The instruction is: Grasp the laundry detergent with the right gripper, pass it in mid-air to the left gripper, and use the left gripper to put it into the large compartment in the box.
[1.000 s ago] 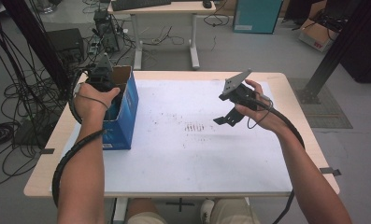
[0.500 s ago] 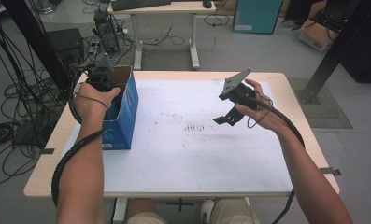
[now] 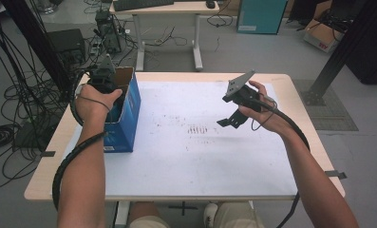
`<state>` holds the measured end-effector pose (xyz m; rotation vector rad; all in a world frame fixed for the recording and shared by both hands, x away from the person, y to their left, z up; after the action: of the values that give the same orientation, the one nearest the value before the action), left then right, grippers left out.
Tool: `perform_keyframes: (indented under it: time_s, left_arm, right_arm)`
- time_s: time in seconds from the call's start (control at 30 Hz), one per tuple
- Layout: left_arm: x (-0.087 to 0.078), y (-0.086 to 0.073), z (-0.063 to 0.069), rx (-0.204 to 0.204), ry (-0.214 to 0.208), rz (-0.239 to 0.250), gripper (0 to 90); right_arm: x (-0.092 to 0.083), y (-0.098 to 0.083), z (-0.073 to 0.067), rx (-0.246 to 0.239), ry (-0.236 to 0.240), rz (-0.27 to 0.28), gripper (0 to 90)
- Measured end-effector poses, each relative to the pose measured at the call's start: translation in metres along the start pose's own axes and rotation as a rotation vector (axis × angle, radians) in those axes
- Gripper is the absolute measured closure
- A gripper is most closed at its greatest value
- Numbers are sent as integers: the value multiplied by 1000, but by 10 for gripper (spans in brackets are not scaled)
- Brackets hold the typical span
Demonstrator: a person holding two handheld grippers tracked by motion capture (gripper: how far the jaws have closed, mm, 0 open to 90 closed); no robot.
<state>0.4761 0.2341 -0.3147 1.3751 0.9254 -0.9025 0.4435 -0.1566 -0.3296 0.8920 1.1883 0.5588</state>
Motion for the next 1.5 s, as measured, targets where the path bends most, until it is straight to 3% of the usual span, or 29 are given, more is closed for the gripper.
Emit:
perform_keyframes:
  time_s: [0.93,1.3,1.5]
  left_arm:
    - [0,0,1,10,3,-5,367]
    - [0,0,1,12,0,-5,366]
    - [0,0,2,24,-1,-2,326]
  right_arm:
    - [-2,-3,1,-13,3,3,50]
    - [0,-4,-1,4,1,4,50]
    - [-1,-4,-1,1,5,1,50]
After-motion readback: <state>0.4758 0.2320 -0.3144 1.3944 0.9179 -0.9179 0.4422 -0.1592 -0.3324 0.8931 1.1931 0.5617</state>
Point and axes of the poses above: each handheld gripper's, and its own axes: x roughly forward along the jaws, y roughly out of its top, z roughly to its right, the point moved 4 cm from there along x, roughly forward along the jaws, and after that the axes turned 15 degrees about z, right-handed, at the moved point
